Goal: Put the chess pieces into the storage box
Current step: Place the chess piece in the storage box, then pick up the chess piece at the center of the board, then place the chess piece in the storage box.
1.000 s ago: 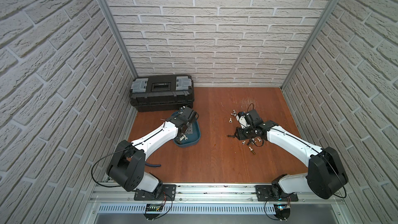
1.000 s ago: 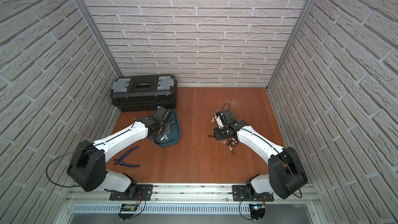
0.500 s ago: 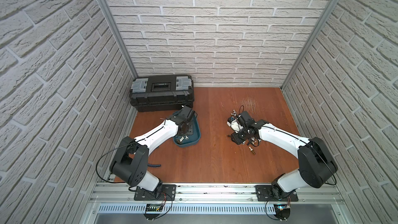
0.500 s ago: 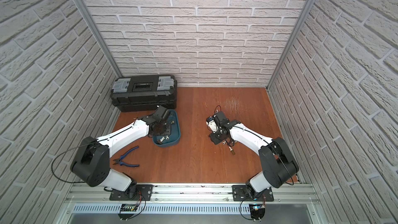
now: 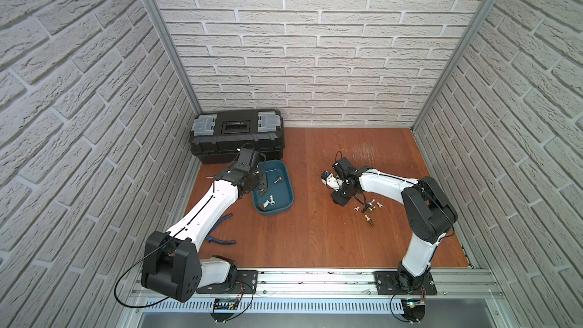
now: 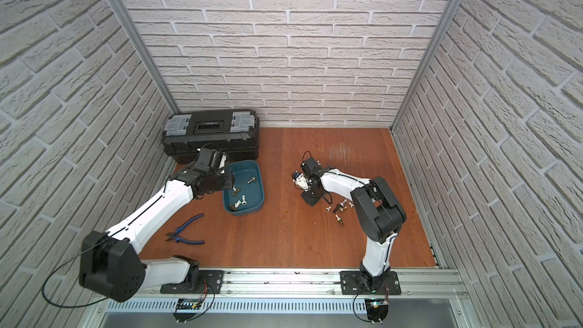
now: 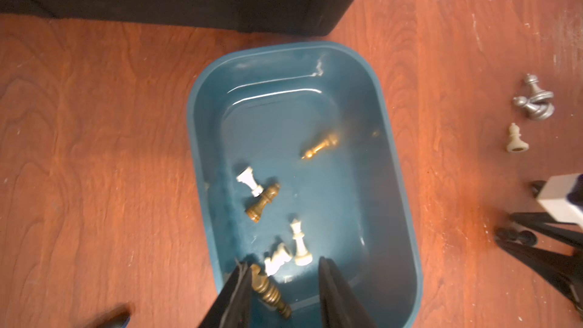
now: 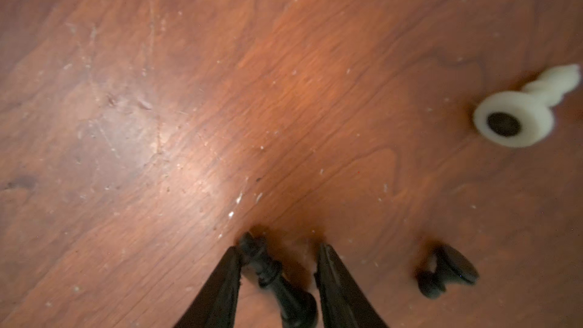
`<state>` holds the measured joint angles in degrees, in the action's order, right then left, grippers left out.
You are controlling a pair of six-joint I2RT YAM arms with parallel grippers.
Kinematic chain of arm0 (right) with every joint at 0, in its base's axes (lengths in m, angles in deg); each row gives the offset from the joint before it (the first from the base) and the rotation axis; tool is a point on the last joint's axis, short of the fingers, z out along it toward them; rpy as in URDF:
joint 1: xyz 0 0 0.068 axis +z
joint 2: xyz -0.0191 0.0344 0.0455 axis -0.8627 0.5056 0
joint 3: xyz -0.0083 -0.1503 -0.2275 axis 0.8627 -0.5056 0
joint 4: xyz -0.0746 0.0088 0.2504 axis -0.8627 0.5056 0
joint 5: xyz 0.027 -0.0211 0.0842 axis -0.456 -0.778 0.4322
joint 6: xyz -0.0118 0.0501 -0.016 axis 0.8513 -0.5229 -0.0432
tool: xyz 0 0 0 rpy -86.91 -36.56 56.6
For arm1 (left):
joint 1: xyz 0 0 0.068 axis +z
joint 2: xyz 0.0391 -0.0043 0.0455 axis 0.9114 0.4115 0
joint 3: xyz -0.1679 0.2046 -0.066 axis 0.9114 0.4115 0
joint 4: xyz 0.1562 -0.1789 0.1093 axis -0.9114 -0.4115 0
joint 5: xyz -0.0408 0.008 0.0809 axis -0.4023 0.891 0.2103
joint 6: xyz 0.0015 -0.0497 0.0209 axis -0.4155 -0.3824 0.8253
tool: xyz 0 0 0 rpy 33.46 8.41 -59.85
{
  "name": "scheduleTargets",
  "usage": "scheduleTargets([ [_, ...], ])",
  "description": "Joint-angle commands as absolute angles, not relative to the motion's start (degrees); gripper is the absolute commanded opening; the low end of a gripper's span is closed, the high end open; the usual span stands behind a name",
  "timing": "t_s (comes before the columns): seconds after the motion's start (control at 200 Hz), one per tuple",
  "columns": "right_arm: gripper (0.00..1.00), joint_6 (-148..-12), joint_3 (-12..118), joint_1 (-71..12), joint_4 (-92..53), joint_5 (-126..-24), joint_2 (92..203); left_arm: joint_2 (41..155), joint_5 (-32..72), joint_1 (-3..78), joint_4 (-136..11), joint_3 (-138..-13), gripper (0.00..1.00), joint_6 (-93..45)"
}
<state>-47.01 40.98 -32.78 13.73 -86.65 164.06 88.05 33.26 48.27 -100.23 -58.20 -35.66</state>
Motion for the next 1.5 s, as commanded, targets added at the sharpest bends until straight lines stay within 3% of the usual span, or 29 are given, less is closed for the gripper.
scheduleTargets([
  [0.0, 0.41, -47.46, 40.25, -32.38, 14.6, -88.11, 162.9, 85.97, 31.08, 49.39, -99.09, -55.69, 0.4, -34.46],
  [0.285, 0.21, -49.83, 39.25, -32.29, 15.65, -85.35, 162.8, 83.15, 30.43, 49.8, -98.27, -52.33, 0.4, -34.42],
  [0.39, 0.19, -50.72, 39.59, -32.2, 16.08, -83.98, 163.13, 82.42, 29.43, 49.82, -98.43, -51.77, 0.4, -34.02],
  [0.49, 0.09, -50.13, 40.79, -32.13, 17.53, -81.57, 163.89, 81.01, 29.17, 49.84, -98.75, -50.91, 0.4, -33.74],
  [0.79, 0.07, -53.93, 40.09, -30.74, 12.96, -77.02, 156.84, 75.69, 27.33, 49.9, -100.18, -48.6, 0.4, -33.31],
  [0.98, 0.08, -57.64, 45.51, -23.4, 9.8, -74.79, 154.29, 69.91, 27.67, 49.91, -101.06, -45.85, 0.4, -35.17],
  [1.205, 0.09, -58.17, 60.47, -15.81, 6.84, -73.85, 165.35, 63.06, 27.85, 49.28, -101.64, -43.82, 0.4, -36.76],
  [1.495, 0.14, -56.54, 72.52, -13.44, 4.58, -73.3, 179.59, 61.62, 29.11, 48.3, -101.07, -43.16, 0.41, -36.48],
])
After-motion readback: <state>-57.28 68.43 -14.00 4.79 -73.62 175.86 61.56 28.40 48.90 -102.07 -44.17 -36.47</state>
